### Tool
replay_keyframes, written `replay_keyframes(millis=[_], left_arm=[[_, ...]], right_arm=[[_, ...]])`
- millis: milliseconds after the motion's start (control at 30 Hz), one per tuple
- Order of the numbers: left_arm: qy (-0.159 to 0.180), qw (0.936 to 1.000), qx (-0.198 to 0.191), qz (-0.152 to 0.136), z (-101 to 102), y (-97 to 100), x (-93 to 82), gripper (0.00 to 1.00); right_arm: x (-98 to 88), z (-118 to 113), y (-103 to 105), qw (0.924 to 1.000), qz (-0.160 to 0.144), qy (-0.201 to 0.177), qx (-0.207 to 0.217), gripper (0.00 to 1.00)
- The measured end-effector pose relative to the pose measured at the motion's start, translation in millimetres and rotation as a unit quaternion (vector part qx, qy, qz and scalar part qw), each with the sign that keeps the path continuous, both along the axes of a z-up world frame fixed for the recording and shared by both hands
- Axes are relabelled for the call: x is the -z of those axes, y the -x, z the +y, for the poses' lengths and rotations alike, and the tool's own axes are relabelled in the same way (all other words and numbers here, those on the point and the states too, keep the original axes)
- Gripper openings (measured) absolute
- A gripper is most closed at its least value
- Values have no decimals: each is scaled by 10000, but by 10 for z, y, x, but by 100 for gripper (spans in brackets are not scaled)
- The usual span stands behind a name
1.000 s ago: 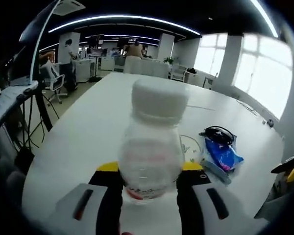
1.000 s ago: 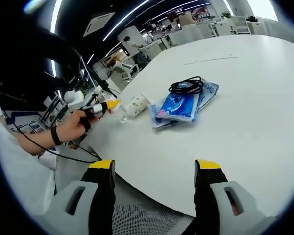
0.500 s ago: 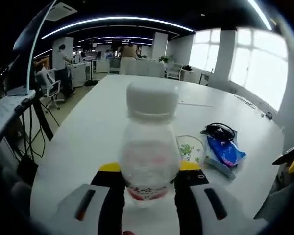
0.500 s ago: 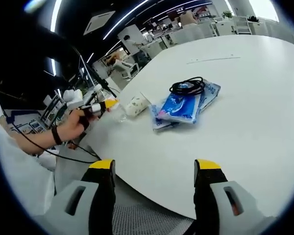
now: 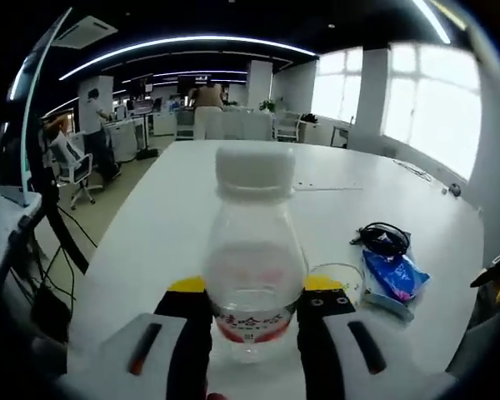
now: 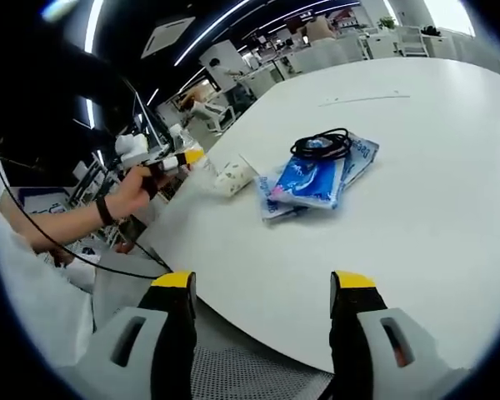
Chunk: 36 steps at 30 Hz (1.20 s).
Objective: Arrange the tabletop items into an orderly group along one side of the table until the central work area is clear of visible clutter.
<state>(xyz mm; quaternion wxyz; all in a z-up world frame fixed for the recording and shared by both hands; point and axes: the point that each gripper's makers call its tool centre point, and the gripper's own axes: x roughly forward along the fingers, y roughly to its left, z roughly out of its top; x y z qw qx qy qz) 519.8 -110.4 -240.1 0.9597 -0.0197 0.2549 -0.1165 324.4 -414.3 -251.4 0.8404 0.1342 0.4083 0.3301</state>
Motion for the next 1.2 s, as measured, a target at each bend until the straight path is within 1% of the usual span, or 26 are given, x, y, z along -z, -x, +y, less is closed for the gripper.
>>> replay_keyframes(millis=[233,400,600,733,900,1000,1100,1200], left_arm=[[-40,10000,57,-44,-11,-232,1,38],[-85,9999,52,-52,18,-388,10,38],[-123,9999,-34,-88,57,-551,3,38],[-106,9997,-174,-115,96,-691,22,38],[-126,9996,-222,-125,79,-799,58,39],[-156,9994,-258,-144,87,-866,59,39],[-128,9994,-306,-121,100,-964,96,39],[-119,9993,-335,-125,94,-1008,108,39]], right_arm=[[25,-29,27,10000,51,49,60,64],[25,-57,20,9999,53,81,73,64],[27,-79,8,9999,90,89,87,64],[17,-98,-1,9999,102,108,44,64],[14,-177,-42,9998,124,128,109,64],[12,-185,-52,9998,127,140,106,64],[12,-182,-66,9998,141,130,103,65],[26,-176,-83,9997,166,138,75,65]])
